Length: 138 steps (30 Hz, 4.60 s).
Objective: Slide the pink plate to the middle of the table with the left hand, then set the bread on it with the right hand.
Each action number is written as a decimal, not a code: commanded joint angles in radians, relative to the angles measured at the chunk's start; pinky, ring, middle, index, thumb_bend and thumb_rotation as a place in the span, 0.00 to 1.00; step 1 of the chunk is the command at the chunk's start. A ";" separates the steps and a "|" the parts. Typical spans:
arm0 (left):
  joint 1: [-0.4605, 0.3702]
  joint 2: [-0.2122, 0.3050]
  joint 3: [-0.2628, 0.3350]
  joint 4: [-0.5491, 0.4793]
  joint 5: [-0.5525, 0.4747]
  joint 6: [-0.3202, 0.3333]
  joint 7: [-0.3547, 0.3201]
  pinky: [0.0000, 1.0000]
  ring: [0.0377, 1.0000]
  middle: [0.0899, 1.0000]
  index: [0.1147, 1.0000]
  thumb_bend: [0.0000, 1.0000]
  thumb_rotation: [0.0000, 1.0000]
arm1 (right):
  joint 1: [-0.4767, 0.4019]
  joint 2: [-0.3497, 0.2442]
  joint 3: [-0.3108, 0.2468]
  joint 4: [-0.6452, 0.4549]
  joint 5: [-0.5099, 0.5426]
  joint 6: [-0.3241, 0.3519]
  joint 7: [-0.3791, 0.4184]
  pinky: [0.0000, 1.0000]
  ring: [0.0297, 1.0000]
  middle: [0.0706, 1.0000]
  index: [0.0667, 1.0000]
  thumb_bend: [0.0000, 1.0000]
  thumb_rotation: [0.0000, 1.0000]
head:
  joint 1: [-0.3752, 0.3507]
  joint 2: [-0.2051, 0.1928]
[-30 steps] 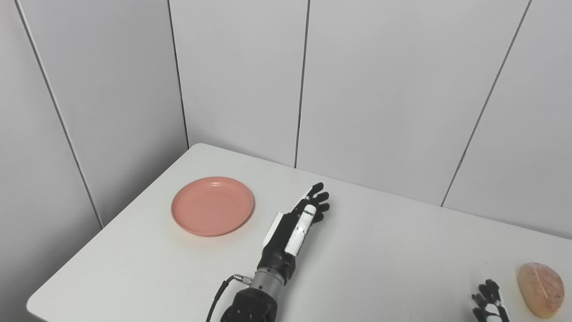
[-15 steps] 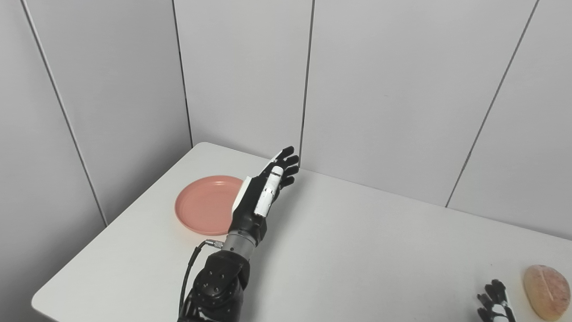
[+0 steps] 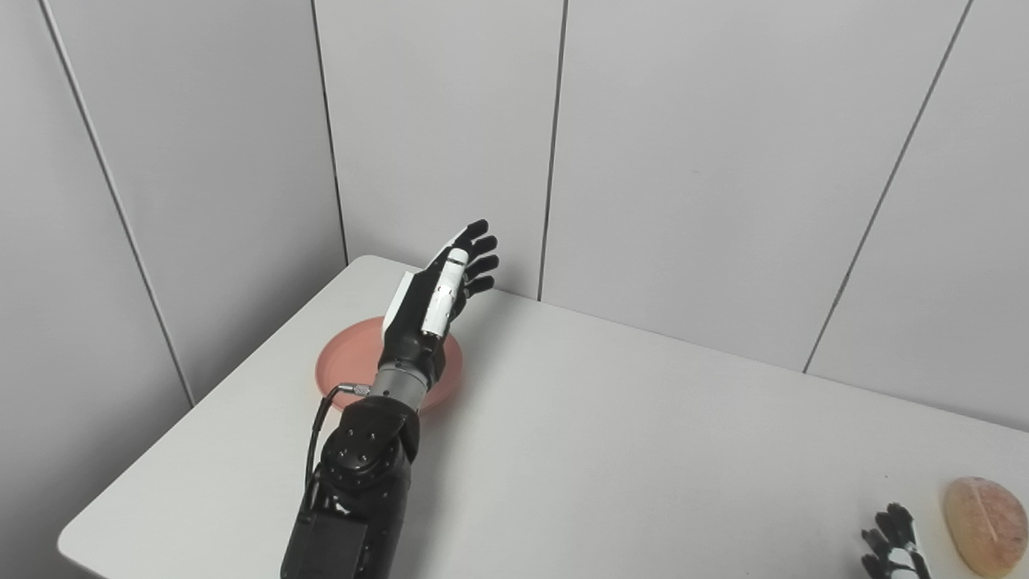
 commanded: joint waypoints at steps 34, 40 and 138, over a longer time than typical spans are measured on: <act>-0.128 0.290 0.218 0.319 -0.229 -0.088 -0.044 0.94 0.91 0.90 0.88 0.34 1.00 | -0.022 -0.019 -0.028 -0.015 0.037 -0.002 0.008 1.00 0.99 0.99 0.99 0.11 1.00 | 0.040 -0.010; -0.113 0.293 0.249 0.341 -0.259 -0.093 -0.043 0.93 0.91 0.91 0.89 0.34 1.00 | -0.022 -0.027 -0.029 -0.013 0.035 0.000 0.007 1.00 0.98 0.99 0.99 0.10 1.00 | 0.049 -0.005; -0.038 0.250 0.252 0.689 -0.352 -0.273 -0.105 0.92 0.92 0.91 0.90 0.28 1.00 | -0.016 -0.051 -0.044 -0.040 0.045 0.015 0.019 1.00 0.98 0.98 0.98 0.18 1.00 | 0.065 0.022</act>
